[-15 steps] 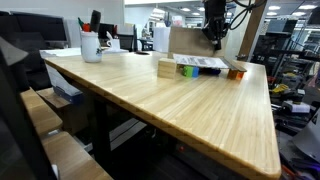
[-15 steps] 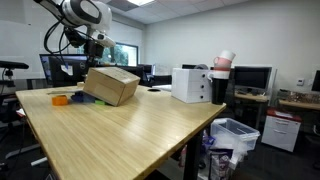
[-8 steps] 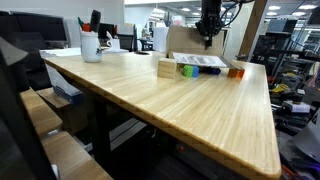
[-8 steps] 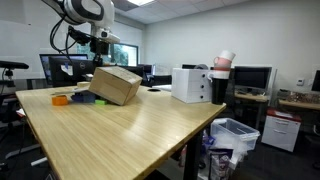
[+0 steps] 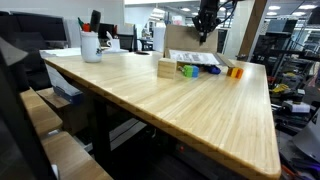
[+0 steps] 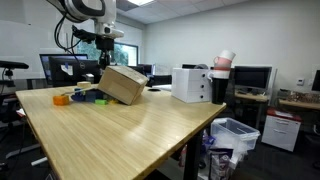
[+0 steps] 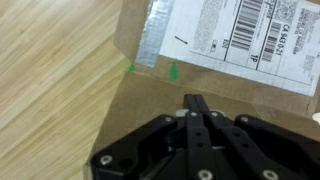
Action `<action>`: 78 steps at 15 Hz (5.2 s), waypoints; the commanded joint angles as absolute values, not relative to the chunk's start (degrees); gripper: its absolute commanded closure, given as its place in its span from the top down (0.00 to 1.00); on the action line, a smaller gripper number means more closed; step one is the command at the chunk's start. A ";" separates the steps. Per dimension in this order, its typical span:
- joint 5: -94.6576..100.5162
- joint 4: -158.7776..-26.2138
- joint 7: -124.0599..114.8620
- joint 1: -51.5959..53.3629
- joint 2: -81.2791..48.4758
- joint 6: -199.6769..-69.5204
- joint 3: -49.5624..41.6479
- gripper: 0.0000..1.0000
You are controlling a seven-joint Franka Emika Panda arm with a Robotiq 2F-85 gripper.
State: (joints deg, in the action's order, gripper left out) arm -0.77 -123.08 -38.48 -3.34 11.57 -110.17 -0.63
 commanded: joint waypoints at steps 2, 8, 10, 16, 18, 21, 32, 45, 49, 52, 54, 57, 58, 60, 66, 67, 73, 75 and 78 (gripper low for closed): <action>-1.43 -123.14 -40.48 -4.70 11.98 -112.91 -1.06 0.04; -1.66 -122.75 -41.48 -5.68 12.02 -114.89 -2.14 0.03; -1.72 -122.92 -41.68 -5.89 12.34 -115.71 -2.26 0.03; -1.70 -124.09 -43.94 -5.99 14.20 -119.36 -2.44 0.04; -0.99 -123.12 -44.25 -6.37 13.92 -120.63 -2.65 0.04; 0.83 -123.49 -45.78 -7.06 14.72 -124.08 -2.33 0.04; 8.49 -124.91 -53.63 -8.83 15.30 -132.07 -0.91 0.04; 26.36 -127.70 -70.77 -10.94 15.95 -137.95 1.65 0.02; 31.15 -128.78 -75.85 -10.88 16.64 -138.02 2.51 0.01; 33.79 -129.02 -78.53 -10.71 16.79 -137.99 3.08 0.01; 35.50 -129.04 -80.09 -10.54 16.78 -137.92 3.33 0.01; 37.27 -129.25 -81.95 -10.32 16.82 -137.76 3.45 0.01; 37.48 -129.33 -82.35 -10.19 16.82 -137.64 3.43 0.01; 37.81 -129.83 -83.21 -9.88 17.10 -137.48 3.52 0.01; 40.09 -131.28 -86.78 -9.28 19.23 -137.17 5.04 0.01; 40.24 -131.24 -87.07 -9.05 19.55 -137.01 5.33 0.01; 37.90 -133.64 -86.34 -4.21 25.87 -134.78 10.24 0.26; 36.17 -133.57 -85.04 -2.04 27.11 -133.65 11.89 0.36; 33.71 -132.97 -83.28 0.59 28.06 -131.78 13.40 0.51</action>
